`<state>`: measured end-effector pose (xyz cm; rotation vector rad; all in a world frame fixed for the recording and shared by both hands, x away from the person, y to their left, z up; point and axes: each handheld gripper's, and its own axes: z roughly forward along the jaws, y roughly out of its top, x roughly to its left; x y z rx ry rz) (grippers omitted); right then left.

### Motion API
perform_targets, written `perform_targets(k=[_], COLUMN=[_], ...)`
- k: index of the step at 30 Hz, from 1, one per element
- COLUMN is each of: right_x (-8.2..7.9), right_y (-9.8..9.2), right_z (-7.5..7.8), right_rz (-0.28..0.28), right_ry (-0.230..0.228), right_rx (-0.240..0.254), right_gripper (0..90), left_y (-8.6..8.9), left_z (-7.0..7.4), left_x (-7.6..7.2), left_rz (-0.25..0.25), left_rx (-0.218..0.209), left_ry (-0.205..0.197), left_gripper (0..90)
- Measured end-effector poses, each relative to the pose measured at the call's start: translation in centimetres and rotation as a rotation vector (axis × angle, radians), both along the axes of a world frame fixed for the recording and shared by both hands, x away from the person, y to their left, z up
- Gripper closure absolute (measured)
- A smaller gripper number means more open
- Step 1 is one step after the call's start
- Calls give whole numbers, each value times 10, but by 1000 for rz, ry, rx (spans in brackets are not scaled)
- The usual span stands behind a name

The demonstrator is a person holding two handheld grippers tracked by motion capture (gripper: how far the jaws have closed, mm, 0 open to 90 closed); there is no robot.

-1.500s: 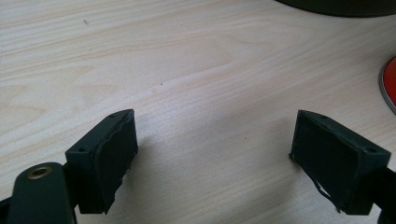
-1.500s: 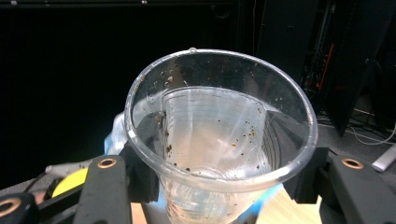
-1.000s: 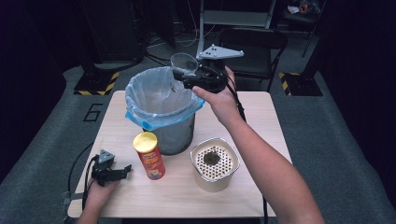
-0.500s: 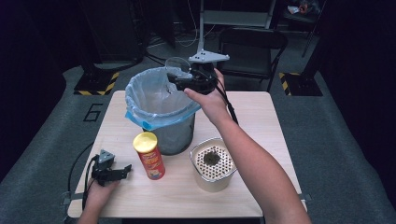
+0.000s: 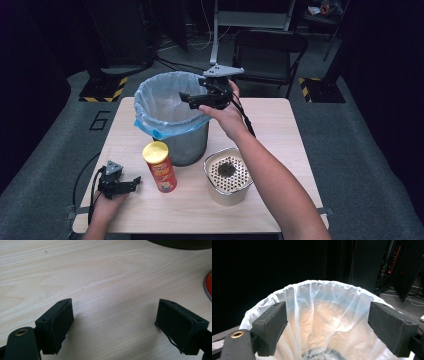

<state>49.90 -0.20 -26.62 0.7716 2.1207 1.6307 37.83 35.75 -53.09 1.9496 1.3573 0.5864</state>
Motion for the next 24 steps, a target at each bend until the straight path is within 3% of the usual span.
perform_targets(k=[2,5,8,12,19,24], right_x=[-3,-8,-19,-27,-40,-43], right_y=[-8,-17,-31,-41,-72,-84], right_z=[1,3,3,-1,-17,-27], right_rz=[1,-3,-15,-29,-48,-64], right_ry=[-16,-21,-68,-79,-85,-77], right_rx=[-1,-7,-44,-49,-3,-2], right_gripper=[156,161,190,222,302,302], left_y=[1,0,0,0,7,9], left_z=[2,1,3,4,11,16], left_x=[0,0,-2,-2,-8,-13], left_rz=[-5,-7,-12,2,23,23], left_rx=[11,14,21,31,-22,-61], left_ry=[14,5,28,11,-4,5], left_gripper=[141,141,146,142,141,140])
